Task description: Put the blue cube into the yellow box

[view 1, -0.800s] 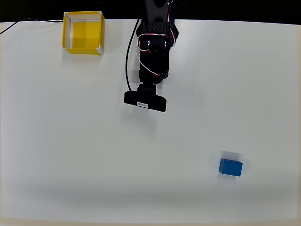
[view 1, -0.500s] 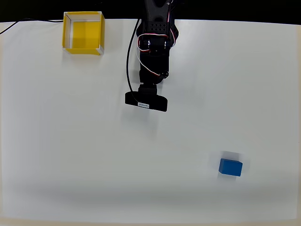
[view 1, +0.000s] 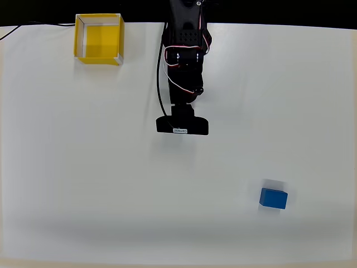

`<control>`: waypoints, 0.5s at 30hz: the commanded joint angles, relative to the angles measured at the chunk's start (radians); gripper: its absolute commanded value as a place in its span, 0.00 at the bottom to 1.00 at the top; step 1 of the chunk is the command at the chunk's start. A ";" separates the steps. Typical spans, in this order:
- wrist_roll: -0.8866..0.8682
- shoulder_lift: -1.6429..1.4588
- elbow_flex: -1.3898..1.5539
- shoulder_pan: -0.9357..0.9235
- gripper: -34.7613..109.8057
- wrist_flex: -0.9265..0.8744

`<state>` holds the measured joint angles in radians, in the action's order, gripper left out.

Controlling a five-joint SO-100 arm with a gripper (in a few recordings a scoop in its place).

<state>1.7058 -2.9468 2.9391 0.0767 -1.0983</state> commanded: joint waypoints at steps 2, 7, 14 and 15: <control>0.012 0.216 -0.362 0.060 0.42 0.187; 0.028 0.440 -0.555 0.112 0.51 0.399; -0.017 0.847 -0.937 0.172 0.56 0.580; -0.023 0.899 -0.982 0.179 0.57 0.614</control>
<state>1.6904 -2.1583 2.2181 0.2270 -0.6044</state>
